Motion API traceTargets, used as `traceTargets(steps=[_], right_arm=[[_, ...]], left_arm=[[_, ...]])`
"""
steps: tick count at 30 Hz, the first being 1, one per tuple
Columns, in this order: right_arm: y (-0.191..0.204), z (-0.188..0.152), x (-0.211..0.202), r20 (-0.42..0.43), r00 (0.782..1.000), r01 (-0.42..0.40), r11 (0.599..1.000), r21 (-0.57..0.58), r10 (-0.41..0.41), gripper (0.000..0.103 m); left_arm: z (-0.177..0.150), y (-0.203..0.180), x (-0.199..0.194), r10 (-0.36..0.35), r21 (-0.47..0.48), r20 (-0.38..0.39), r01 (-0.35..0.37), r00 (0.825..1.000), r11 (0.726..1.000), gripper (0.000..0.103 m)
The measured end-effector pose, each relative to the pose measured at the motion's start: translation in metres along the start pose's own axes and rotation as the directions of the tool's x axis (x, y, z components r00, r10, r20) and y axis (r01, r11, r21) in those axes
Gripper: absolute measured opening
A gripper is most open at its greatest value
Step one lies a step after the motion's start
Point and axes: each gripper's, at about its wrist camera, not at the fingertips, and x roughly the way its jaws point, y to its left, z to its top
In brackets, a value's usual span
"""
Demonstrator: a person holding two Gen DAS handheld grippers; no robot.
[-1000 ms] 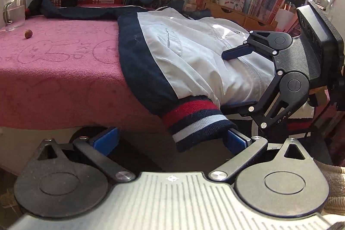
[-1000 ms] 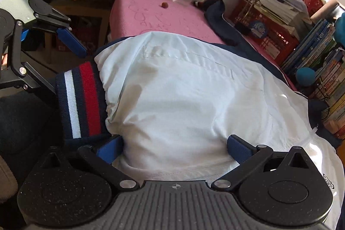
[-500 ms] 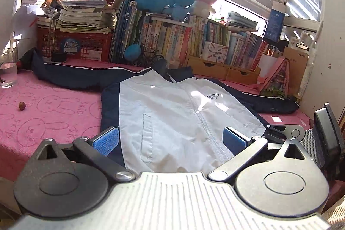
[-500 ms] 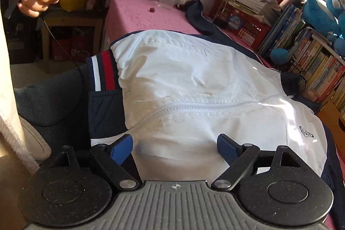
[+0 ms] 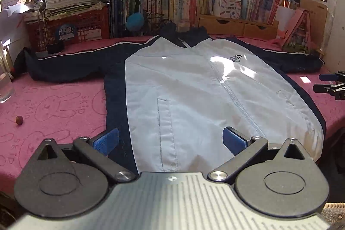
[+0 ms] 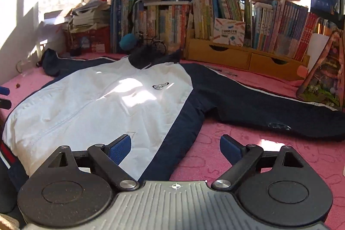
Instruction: Fold clothes
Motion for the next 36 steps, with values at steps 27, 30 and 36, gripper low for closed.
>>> traceTargets(steps=[27,30,36], right_arm=[[-0.058,0.123,0.273,-0.148,0.96,0.257,0.96,0.113,-0.239,0.027],[-0.013,0.124,0.288,-0.151,0.986,0.072,0.996,0.047,-0.064,0.027],[0.031,0.131,0.327,-0.155,0.988,-0.022,0.999,-0.029,0.017,0.027]], left_arm=[[0.137,0.012,0.27,0.134,0.13,-0.054,-0.126,0.99,0.984,0.103],[0.149,-0.006,0.303,0.082,0.169,-0.063,-0.071,0.995,0.983,0.103],[0.158,-0.004,0.361,0.072,0.111,-0.113,-0.06,0.991,0.992,0.103]])
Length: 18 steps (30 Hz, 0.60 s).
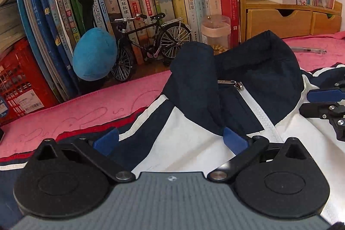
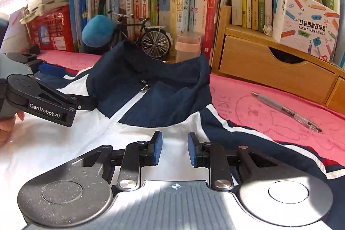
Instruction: Fold clothes
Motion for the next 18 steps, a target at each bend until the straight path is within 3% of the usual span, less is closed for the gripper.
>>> traceTargets(steps=[3,6,7,8,9,12,13,16,18], right_arm=[[-0.017,0.017,0.02,-0.002,0.999,0.04,0.998,0.058,-0.04,0.026],[-0.025,0.027,0.039,0.017,0.995,0.101,0.993,0.067,-0.102,0.037],[-0.028,0.029,0.045,0.017,0.991,0.134,0.988,0.08,-0.136,0.054],[-0.037,0.033,0.051,0.01,0.991,0.133,0.983,0.13,-0.135,0.06],[-0.046,0.037,0.057,0.003,0.991,0.132,0.975,0.177,-0.135,0.061],[-0.047,0.042,0.057,-0.02,0.991,0.136,0.976,0.169,-0.134,0.058],[-0.045,0.039,0.044,-0.008,0.996,0.09,0.981,0.172,-0.09,0.052],[-0.039,0.028,0.006,0.028,0.999,-0.047,0.983,0.176,0.043,0.052],[-0.026,0.012,-0.024,0.045,0.996,-0.076,0.993,0.09,0.072,0.054]], left_arm=[[0.009,0.015,0.02,-0.03,-0.091,-0.024,0.028,0.999,0.995,0.103],[0.016,0.012,0.029,0.003,-0.07,-0.013,-0.004,1.0,0.998,0.103],[0.019,0.009,0.031,0.022,-0.05,-0.004,-0.022,1.0,0.999,0.103],[0.021,0.007,0.032,0.038,-0.036,-0.001,-0.038,0.999,0.999,0.103],[0.024,0.004,0.033,0.055,-0.023,0.002,-0.054,0.999,0.998,0.103],[0.027,-0.005,0.021,0.109,0.004,0.024,-0.109,0.994,0.994,0.103],[0.026,-0.007,0.011,0.1,0.015,0.047,-0.101,0.994,0.995,0.103],[0.016,-0.014,-0.022,0.06,0.047,0.071,-0.064,0.996,0.997,0.103],[0.004,-0.017,-0.043,0.056,0.065,0.052,-0.059,0.997,0.996,0.103]])
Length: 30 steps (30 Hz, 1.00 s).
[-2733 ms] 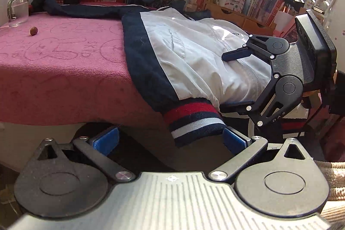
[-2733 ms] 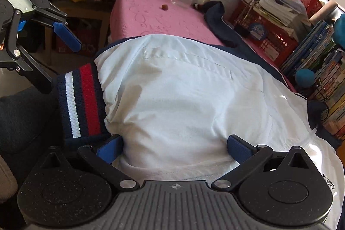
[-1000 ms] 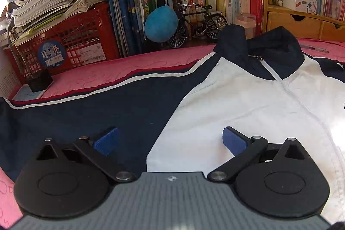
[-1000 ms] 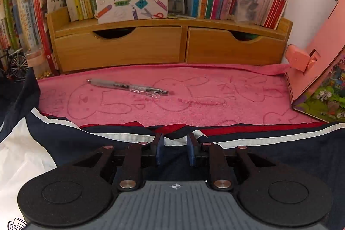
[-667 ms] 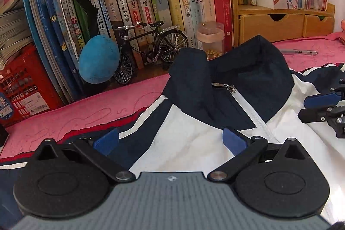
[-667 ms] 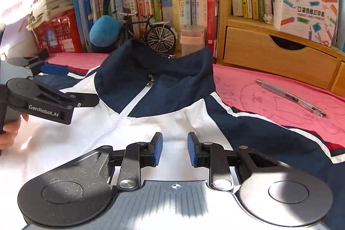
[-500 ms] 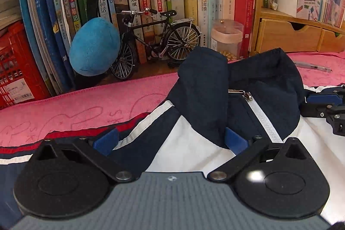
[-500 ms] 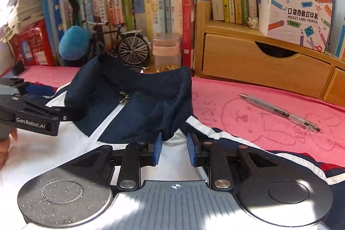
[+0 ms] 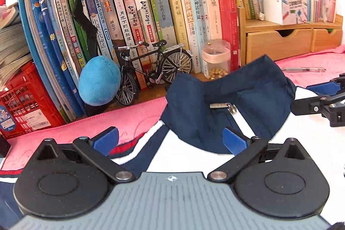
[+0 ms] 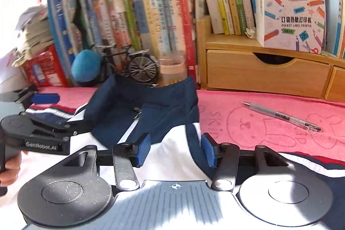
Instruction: Fold clothes
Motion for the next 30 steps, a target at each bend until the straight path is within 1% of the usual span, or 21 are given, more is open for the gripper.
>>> traceTargets(steps=[2,4,6,7,9,10,12,13,14,15,16,17,19,21,22,23,24,25,27,29,30], right_arm=[[0.011,-0.02,-0.025,-0.004,1.0,-0.021,0.997,-0.07,0.021,0.058],[0.015,-0.038,-0.05,0.003,0.999,-0.038,0.993,-0.108,0.039,0.059],[0.008,-0.056,-0.072,-0.024,0.995,-0.101,0.992,-0.076,0.1,0.059],[0.001,-0.065,-0.077,-0.043,0.998,-0.058,0.995,-0.084,0.054,0.059],[-0.015,-0.082,-0.089,-0.08,0.996,0.029,0.994,-0.102,-0.037,0.058],[-0.03,-0.09,-0.093,-0.079,0.992,0.086,0.991,-0.099,-0.094,0.053],[-0.073,-0.101,-0.109,-0.045,0.974,0.221,0.975,-0.02,-0.222,0.055],[-0.097,-0.107,-0.115,-0.05,0.946,0.321,0.947,0.029,-0.32,0.06],[-0.115,-0.111,-0.124,-0.059,0.915,0.402,0.913,0.068,-0.399,0.06],[-0.133,-0.115,-0.133,-0.071,0.877,0.48,0.871,0.105,-0.475,0.06],[-0.151,-0.119,-0.141,-0.086,0.833,0.553,0.821,0.141,-0.547,0.06],[-0.169,-0.123,-0.15,-0.103,0.785,0.619,0.766,0.175,-0.611,0.06],[-0.17,-0.129,-0.171,-0.072,0.806,0.588,0.779,0.217,-0.588,0.06],[-0.148,-0.132,-0.182,-0.003,0.868,0.487,0.85,0.2,-0.497,0.06],[-0.135,-0.132,-0.186,0.025,0.897,0.431,0.885,0.176,-0.441,0.06],[-0.114,-0.129,-0.185,0.053,0.93,0.355,0.925,0.136,-0.364,0.06],[-0.093,-0.126,-0.184,0.077,0.956,0.277,0.956,0.094,-0.284,0.06],[-0.076,-0.122,-0.179,0.074,0.973,0.214,0.975,0.06,-0.218,0.06],[-0.044,-0.115,-0.166,0.05,0.994,0.092,0.996,0.006,-0.092,0.06],[-0.031,-0.116,-0.155,0.017,0.999,0.039,0.999,-0.01,-0.039,0.059],[-0.031,-0.118,-0.152,0.007,0.999,0.05,0.999,0.0,-0.05,0.059]], left_arm=[[-0.017,0.001,-0.02,0.0,0.012,-0.025,0.0,1.0,1.0,0.103],[-0.037,0.004,-0.036,0.013,0.03,-0.052,-0.012,0.999,0.999,0.103],[-0.056,0.01,-0.044,0.057,0.067,-0.081,-0.052,0.995,0.996,0.103],[-0.065,0.018,-0.051,0.07,0.059,-0.059,-0.067,0.996,0.996,0.103],[-0.073,0.037,-0.055,0.12,0.028,-0.072,-0.118,0.99,0.993,0.103],[-0.076,0.046,-0.056,0.15,0.009,-0.085,-0.15,0.985,0.989,0.103],[-0.079,0.059,-0.056,0.226,0.001,-0.098,-0.227,0.969,0.974,0.103],[-0.08,0.065,-0.056,0.265,-0.001,-0.104,-0.266,0.959,0.964,0.103],[-0.081,0.07,-0.056,0.303,-0.003,-0.111,-0.305,0.947,0.952,0.103],[-0.08,0.073,-0.057,0.305,-0.023,-0.125,-0.31,0.944,0.95,0.103],[-0.078,0.074,-0.058,0.3,-0.047,-0.141,-0.309,0.943,0.95,0.103],[-0.076,0.07,-0.06,0.285,-0.053,-0.135,-0.295,0.949,0.954,0.103],[-0.072,0.054,-0.066,0.243,-0.052,-0.104,-0.249,0.964,0.967,0.103],[-0.066,0.029,-0.073,0.18,-0.031,-0.075,-0.183,0.981,0.983,0.103],[-0.062,0.01,-0.077,0.131,-0.019,-0.066,-0.132,0.989,0.991,0.103],[-0.058,-0.007,-0.08,0.081,-0.007,-0.065,-0.081,0.995,0.997,0.103],[-0.056,-0.024,-0.083,0.031,0.005,-0.066,-0.031,0.997,1.0,0.103],[-0.053,-0.041,-0.086,-0.019,0.017,-0.068,0.02,0.997,1.0,0.103],[-0.054,-0.072,-0.088,-0.079,0.055,-0.083,0.084,0.993,0.995,0.103],[-0.058,-0.095,-0.089,-0.102,0.103,-0.089,0.111,0.991,0.988,0.103],[-0.061,-0.104,-0.089,-0.097,0.129,-0.086,0.107,0.992,0.986,0.103]])
